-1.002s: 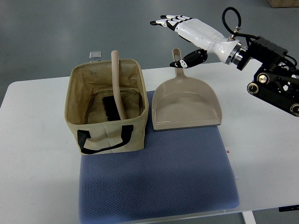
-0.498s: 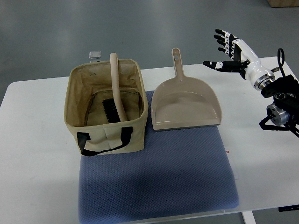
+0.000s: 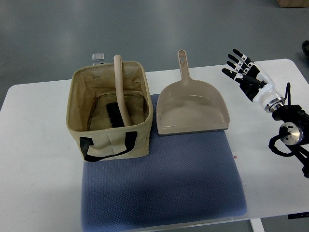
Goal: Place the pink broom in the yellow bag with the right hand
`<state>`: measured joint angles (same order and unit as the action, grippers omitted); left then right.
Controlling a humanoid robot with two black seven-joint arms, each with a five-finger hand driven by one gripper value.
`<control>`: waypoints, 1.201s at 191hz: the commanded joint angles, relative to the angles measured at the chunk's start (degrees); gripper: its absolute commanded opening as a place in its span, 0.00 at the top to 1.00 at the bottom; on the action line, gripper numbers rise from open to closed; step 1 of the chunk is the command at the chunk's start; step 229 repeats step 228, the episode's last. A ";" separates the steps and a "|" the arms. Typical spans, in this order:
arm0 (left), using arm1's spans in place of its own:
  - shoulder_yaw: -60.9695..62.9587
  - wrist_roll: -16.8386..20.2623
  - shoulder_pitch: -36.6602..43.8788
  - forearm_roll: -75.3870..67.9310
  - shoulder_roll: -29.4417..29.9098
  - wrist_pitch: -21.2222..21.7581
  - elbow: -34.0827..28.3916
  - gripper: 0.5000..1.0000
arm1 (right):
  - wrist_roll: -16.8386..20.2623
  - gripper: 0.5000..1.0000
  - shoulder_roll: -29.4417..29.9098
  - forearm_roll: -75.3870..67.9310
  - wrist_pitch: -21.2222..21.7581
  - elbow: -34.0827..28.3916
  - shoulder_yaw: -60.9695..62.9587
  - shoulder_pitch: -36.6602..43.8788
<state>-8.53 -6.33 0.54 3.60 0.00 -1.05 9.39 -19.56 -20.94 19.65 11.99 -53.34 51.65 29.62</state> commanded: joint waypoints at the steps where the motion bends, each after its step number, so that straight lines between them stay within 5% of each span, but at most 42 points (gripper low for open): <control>1: 0.00 0.00 -0.02 0.00 0.00 0.00 0.01 0.00 | 0.05 0.15 1.87 0.13 4.27 2.28 3.10 -1.31; 58: 0.00 0.00 -0.02 0.00 0.00 0.00 -0.08 0.00 | 0.22 0.16 4.50 1.01 11.30 6.85 9.43 -1.84; 110: 0.00 0.00 -0.02 0.00 0.00 0.00 0.01 0.00 | 1.45 0.15 6.88 9.35 11.65 6.94 13.74 -2.55; 145: 0.00 0.00 -0.02 0.00 0.00 0.00 0.01 0.00 | 9.45 0.15 7.49 11.11 13.59 7.37 16.64 -2.46; 229: 0.00 0.00 0.07 0.00 0.00 0.00 0.01 0.00 | 9.36 0.14 12.50 11.02 13.50 7.73 27.19 -3.07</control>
